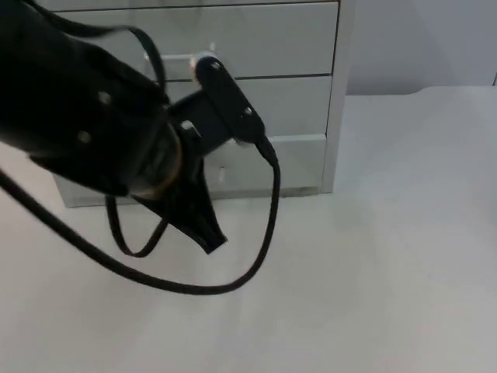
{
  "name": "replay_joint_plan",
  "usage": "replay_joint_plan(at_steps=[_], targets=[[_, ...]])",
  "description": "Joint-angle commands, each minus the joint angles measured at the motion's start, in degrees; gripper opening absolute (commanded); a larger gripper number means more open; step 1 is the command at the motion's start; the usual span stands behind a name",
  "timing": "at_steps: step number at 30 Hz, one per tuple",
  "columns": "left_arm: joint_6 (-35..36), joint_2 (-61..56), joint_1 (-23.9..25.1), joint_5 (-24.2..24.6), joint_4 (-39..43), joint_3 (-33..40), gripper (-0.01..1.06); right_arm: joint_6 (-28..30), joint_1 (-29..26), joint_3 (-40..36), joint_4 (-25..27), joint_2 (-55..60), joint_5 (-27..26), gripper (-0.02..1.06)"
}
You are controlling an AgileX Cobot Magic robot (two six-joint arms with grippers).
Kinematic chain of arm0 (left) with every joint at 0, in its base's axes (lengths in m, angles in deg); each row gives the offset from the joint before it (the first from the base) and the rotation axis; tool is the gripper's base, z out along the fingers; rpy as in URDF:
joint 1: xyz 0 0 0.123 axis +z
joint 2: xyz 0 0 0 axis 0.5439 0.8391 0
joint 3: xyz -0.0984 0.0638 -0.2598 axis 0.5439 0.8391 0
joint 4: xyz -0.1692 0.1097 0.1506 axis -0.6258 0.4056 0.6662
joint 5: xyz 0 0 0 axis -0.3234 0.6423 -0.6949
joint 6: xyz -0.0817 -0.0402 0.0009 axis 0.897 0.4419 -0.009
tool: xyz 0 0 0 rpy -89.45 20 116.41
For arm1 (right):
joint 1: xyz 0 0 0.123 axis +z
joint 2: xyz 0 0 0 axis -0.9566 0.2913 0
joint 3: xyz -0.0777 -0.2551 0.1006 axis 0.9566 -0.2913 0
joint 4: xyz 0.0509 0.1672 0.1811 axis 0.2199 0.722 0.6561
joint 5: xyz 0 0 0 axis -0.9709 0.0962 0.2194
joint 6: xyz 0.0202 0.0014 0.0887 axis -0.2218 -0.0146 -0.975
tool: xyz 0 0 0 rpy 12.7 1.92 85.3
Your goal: Open the drawer with the left hand, place the block into the drawer with the right hand, then close the drawer with the left hand.
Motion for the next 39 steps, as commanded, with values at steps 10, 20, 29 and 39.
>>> replay_joint_plan(at_steps=[10,20,29,39], targets=[[-26.9,-22.6,-0.2,3.6,-41.3,2.3,0.0,-0.9,0.0,-0.1,-2.7,-0.3,2.0,0.75],[-26.7,-40.0,8.2,8.6,-46.1,2.3,0.0,-1.0,0.0,-0.1,-1.3,-0.3,-1.0,0.75],[-31.7,-54.5,28.7,11.6,-51.1,2.3,0.0,2.1,0.0,-0.1,2.0,-0.3,-3.0,0.75],[-47.1,-61.1,39.7,14.5,-66.5,2.3,0.0,13.4,0.0,-0.1,12.2,-0.3,-6.0,0.75]])
